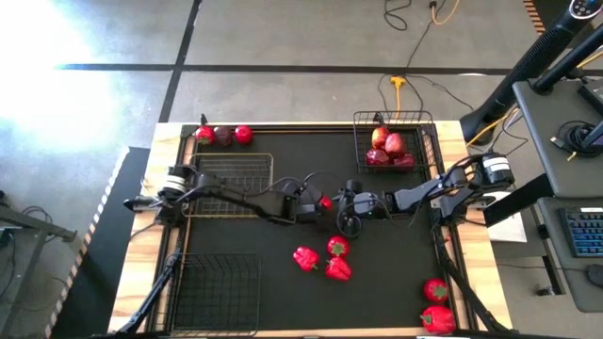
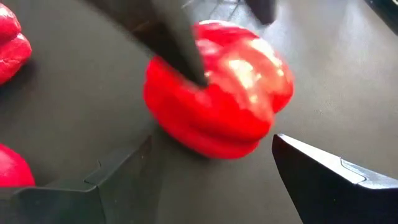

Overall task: Sort produce into baskets
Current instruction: Put the center bell pepper into the golden basket

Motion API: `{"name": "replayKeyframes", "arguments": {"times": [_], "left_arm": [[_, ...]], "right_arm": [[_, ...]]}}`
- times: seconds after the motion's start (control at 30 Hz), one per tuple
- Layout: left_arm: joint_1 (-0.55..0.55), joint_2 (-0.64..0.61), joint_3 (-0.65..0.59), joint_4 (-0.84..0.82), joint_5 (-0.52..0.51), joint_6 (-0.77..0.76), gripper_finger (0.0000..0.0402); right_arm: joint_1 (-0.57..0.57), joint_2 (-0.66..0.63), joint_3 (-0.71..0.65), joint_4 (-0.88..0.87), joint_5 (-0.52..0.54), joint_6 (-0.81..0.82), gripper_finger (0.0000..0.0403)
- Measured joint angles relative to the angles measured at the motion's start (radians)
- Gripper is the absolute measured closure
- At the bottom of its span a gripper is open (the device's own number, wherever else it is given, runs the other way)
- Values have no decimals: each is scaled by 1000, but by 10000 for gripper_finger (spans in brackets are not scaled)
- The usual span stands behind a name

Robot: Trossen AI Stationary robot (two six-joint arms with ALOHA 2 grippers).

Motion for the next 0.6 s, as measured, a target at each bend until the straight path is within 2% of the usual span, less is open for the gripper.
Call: {"name": "replayKeyframes", "arguments": {"times": [0.33,0.6], "left_arm": [[4,-4,-123,219,36,27,72],[3,-3,-197,362,41,121,72]], "right_arm": [[0,0,-1,8,0,-3,78],[0,0,0,8,2,-3,78]]}}
